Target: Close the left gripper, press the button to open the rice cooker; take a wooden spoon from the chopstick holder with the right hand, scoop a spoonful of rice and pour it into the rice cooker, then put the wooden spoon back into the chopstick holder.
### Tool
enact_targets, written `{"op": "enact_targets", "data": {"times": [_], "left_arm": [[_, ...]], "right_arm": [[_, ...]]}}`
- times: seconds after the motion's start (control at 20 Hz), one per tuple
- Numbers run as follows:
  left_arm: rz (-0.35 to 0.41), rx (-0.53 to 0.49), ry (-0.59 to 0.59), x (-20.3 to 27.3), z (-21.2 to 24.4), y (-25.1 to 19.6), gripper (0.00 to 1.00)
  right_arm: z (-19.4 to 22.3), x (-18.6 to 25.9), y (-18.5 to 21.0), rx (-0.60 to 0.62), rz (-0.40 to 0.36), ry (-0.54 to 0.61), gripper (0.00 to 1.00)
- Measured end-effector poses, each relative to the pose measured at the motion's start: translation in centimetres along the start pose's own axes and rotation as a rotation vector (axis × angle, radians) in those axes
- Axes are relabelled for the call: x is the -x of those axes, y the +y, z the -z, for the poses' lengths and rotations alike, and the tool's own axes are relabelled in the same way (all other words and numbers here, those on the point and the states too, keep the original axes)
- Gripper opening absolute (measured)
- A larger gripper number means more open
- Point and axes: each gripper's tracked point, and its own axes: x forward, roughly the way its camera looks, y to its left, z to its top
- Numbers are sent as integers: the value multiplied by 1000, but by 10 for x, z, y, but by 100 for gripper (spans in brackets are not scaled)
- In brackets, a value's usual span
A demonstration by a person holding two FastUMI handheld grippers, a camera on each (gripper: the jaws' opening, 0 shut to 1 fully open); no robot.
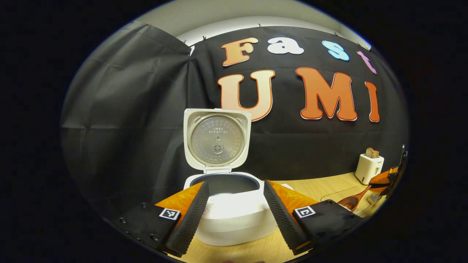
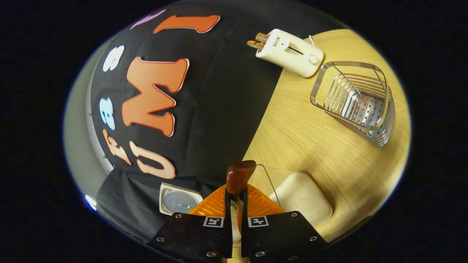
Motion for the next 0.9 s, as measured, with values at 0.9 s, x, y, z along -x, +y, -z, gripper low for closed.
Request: {"op": "enact_targets", "data": {"times": [0.9], "left_arm": [[-29, 43, 9, 0, 8, 22, 96]], "right_arm": [[-5, -25, 116, -345, -287, 63, 10]]}}
